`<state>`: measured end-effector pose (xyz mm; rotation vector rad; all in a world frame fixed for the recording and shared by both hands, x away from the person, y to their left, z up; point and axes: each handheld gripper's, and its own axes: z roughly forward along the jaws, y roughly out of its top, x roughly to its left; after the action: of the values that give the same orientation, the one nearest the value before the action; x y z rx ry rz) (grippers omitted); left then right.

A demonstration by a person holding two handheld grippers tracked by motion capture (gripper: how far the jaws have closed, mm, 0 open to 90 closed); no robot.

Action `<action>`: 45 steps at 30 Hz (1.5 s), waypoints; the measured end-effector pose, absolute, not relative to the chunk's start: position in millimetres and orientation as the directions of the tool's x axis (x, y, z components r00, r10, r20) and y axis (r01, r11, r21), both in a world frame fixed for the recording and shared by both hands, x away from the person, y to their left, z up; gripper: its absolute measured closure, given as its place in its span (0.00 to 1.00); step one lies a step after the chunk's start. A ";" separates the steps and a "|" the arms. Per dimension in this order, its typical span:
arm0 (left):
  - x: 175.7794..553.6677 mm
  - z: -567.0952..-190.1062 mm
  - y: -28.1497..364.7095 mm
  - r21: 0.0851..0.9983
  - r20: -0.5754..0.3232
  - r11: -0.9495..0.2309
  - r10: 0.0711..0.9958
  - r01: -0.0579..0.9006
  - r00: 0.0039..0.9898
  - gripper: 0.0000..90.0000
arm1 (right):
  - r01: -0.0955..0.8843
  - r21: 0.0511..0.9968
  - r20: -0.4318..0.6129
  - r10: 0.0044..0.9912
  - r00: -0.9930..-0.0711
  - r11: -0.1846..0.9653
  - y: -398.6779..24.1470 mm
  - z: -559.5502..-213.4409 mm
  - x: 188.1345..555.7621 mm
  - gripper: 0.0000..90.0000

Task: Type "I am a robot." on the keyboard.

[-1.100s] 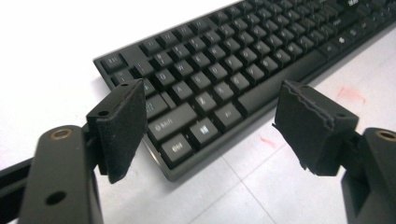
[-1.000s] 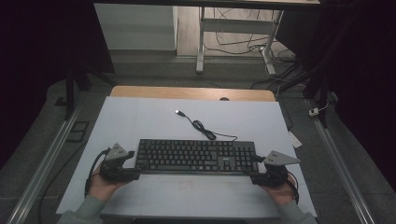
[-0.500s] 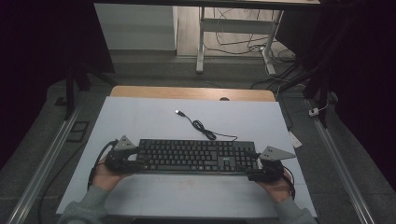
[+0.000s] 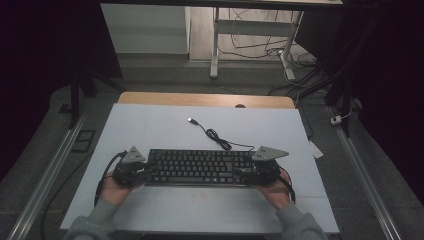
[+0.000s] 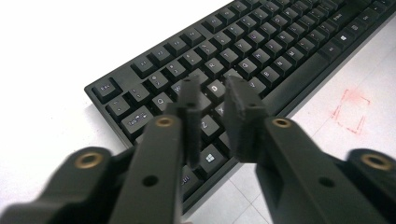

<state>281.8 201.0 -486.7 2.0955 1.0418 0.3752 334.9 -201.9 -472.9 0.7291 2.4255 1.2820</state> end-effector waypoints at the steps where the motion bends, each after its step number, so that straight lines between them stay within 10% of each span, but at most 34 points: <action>1: 281.9 -487.2 200.8 0.735 -0.066 -0.386 0.777 0.557 0.627 0.90 | 0.294 0.831 -0.028 0.564 -0.826 0.472 -201.9 -472.9 334.9 0.42; 19: 283.0 -491.5 197.5 0.725 -0.059 -0.400 0.774 0.560 0.630 0.99 | 0.313 0.824 0.023 0.525 -0.851 0.471 -135.8 -466.0 359.4 0.55; 33: 283.6 -495.4 194.8 0.721 -0.055 -0.407 0.773 0.561 0.633 0.99 | 0.311 0.808 0.032 0.491 -0.871 0.500 -122.3 -475.8 365.6 1.00; 45: 289.8 -510.0 197.2 0.679 -0.052 -0.421 0.789 0.602 0.612 0.99 | 0.304 0.799 0.023 0.479 -0.878 0.519 -113.7 -481.6 367.6 1.00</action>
<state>289.8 197.2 -510.0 2.1662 1.0894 0.3619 367.6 -113.7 -481.6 0.6676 2.5581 1.2865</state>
